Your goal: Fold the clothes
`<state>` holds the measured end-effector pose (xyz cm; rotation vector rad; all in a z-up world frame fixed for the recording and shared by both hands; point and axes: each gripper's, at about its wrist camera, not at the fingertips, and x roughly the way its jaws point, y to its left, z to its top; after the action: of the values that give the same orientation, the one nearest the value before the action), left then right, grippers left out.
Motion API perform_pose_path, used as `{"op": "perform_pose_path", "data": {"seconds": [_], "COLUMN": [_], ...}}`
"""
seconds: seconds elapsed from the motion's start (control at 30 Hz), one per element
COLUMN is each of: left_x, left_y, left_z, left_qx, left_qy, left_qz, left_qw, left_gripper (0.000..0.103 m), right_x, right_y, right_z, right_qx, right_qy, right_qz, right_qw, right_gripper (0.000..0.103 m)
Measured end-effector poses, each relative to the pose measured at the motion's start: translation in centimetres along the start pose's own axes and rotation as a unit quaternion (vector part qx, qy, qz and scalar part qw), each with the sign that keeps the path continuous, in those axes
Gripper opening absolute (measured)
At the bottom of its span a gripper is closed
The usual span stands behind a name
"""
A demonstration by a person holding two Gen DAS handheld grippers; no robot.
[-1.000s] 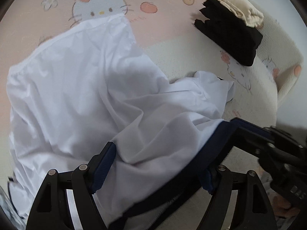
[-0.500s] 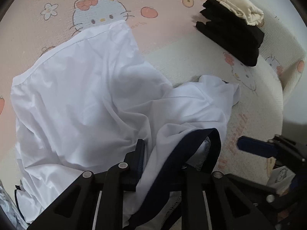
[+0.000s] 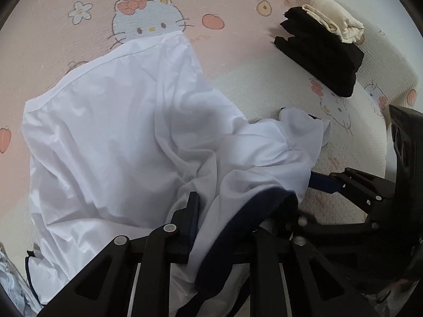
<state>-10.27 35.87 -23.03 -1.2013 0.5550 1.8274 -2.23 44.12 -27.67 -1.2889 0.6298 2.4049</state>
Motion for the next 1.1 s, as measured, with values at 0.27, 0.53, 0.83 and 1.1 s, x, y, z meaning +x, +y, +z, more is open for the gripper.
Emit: {"op": "perform_pose_path", "data": {"seconds": [0.27, 0.53, 0.83, 1.1], "left_x": [-0.2, 0.1, 2.4, 3.5], "left_y": [-1.1, 0.9, -0.7, -1.9], "left_z": [-0.2, 0.1, 1.2, 1.1], "left_qx": [0.011, -0.053, 0.011, 0.023], "left_qy": [0.002, -0.001, 0.022, -0.004], "left_qz": [-0.024, -0.079, -0.069, -0.009], "left_qw": [0.9996, 0.9954, 0.9973, 0.9997], "left_gripper": [0.018, 0.069, 0.069, 0.039], "right_x": [-2.4, -3.7, -5.1, -5.3], "right_y": [0.7, -1.0, -1.0, -1.2], "right_z": [-0.6, -0.2, -0.4, -0.5], "right_qx": [-0.006, 0.047, 0.052, 0.055], "right_qy": [-0.038, -0.046, -0.068, -0.067], "right_qz": [-0.016, 0.044, 0.048, 0.039], "right_qw": [0.999, 0.997, 0.995, 0.995], "right_gripper": [0.013, 0.012, 0.012, 0.012]}}
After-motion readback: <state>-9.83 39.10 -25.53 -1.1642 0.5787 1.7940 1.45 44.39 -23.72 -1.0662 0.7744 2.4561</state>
